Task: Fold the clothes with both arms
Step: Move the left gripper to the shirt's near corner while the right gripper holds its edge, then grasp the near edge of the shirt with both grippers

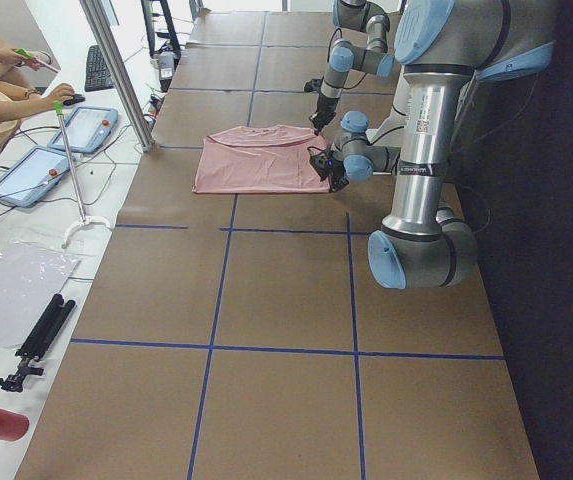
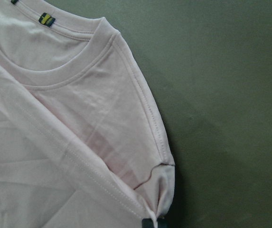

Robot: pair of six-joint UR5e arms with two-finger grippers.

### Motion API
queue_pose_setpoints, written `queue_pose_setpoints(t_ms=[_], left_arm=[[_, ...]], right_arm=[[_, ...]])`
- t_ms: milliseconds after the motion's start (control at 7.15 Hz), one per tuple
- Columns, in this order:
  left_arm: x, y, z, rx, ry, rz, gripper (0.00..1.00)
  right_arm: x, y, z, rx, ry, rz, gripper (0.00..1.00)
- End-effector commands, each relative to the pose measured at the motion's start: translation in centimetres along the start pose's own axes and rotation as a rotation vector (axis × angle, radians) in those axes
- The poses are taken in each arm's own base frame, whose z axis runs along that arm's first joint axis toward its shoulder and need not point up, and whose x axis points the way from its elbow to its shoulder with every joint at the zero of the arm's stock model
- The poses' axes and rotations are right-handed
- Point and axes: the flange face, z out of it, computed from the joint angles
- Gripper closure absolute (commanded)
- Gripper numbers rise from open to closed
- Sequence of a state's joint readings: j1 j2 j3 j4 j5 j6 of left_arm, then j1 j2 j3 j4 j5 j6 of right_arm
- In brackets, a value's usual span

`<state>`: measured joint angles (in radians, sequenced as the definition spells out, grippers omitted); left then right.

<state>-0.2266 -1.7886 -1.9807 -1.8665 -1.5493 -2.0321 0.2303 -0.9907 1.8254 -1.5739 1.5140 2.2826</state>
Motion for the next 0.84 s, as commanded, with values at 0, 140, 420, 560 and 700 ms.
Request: queue_pose_setpoints(t_ms=[0, 140, 420, 560, 700], left_arm=[[0.30, 0.22, 0.08, 0.014, -0.031, 0.009, 0.43], [0.04, 0.19, 0.33, 0.017, -0.039, 0.011, 0.43], [0.15, 0.49, 0.52, 0.024, -0.070, 0.015, 0.46], [0.12, 0.48, 0.59, 0.025, -0.071, 0.015, 0.49], [0.11, 0.66, 0.66, 0.023, -0.072, 0.017, 0.51]], right_arm=[[-0.09, -0.03, -0.06, 0.000, -0.002, -0.001, 1.00], [-0.03, -0.08, 0.00, 0.001, 0.000, -0.001, 1.00], [-0.10, -0.03, -0.06, 0.000, -0.002, 0.001, 1.00], [0.02, -0.25, 0.03, 0.003, 0.000, 0.002, 1.00], [0.08, -0.30, 0.09, 0.004, 0.001, 0.002, 1.00]])
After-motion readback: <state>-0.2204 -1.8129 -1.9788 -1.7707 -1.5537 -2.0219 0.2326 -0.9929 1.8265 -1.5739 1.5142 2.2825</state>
